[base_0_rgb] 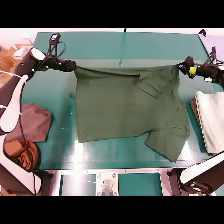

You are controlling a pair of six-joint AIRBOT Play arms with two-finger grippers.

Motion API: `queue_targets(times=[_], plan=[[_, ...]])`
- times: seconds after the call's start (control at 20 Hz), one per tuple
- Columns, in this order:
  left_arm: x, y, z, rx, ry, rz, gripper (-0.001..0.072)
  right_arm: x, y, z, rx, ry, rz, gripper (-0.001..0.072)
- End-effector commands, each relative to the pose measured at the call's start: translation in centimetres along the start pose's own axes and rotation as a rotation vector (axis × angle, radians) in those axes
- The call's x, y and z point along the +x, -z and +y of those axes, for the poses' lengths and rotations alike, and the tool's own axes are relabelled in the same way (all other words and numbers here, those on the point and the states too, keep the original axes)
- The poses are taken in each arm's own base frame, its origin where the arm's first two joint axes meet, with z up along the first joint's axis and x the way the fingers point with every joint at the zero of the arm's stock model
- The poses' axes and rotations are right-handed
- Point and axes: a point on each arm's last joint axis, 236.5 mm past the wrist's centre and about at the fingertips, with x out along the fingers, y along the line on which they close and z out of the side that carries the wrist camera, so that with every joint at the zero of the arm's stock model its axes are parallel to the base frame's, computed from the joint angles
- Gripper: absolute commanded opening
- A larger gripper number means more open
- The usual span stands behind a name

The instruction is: Fold the shirts.

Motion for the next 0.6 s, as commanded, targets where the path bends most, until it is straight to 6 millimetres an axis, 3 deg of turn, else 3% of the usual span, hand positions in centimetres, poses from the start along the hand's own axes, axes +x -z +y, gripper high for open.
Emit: queue_targets(times=[0.0, 0.25, 0.55], plan=[[-1.2, 1.9, -0.3, 0.118, 0.001, 0.135, 0.0023, -2.7, 0.7, 1.7, -0.041, -0.07, 0.123, 0.0024], [-2.4, 6.8, -1.4, 0.149, 0.053, 0.352, 0.0022, -6.4, 5.3, -2.8, -0.029, 0.058, 0.364, 0.0024], [-3.1, 10.1, -3.3, 0.084, 0.1, 0.492, 0.0022, -9.9, 9.1, -7.4, -0.027, 0.238, 0.559, 0.0023]])
